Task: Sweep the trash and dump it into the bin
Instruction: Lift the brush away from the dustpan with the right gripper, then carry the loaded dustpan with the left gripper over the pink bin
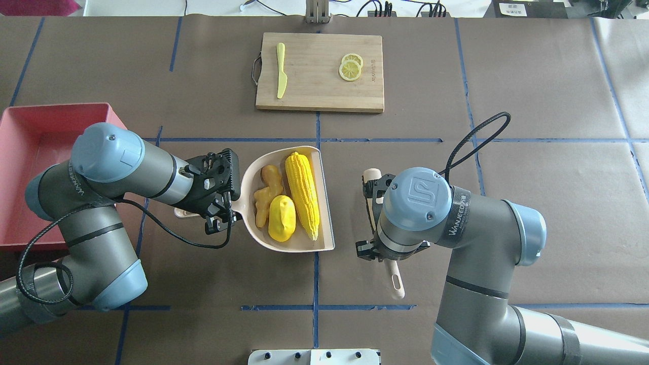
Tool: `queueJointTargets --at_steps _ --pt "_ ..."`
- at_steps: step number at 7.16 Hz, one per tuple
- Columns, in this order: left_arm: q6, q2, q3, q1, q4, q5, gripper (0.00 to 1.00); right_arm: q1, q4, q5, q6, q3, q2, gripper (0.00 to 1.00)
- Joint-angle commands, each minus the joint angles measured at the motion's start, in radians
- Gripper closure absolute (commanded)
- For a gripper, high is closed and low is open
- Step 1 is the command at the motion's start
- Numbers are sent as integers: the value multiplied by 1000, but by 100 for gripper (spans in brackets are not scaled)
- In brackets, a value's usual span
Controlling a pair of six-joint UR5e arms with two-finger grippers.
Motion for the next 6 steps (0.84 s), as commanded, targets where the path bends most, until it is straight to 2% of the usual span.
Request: queueJointTargets --at_steps 1,2,5,6 --pt "-26 1 -12 -41 -11 -3 99 3 21 -1 10 -1 -13 100" --pt "-28 3 -18 -72 -11 -8 99 4 19 -1 28 -1 -15 100" --pt "-54 113 -104 -170 -11 -18 99 4 21 -1 62 -1 -22 100" --pt "-54 144 -106 -225 -39 -76 99 4 21 -1 62 -1 -24 100"
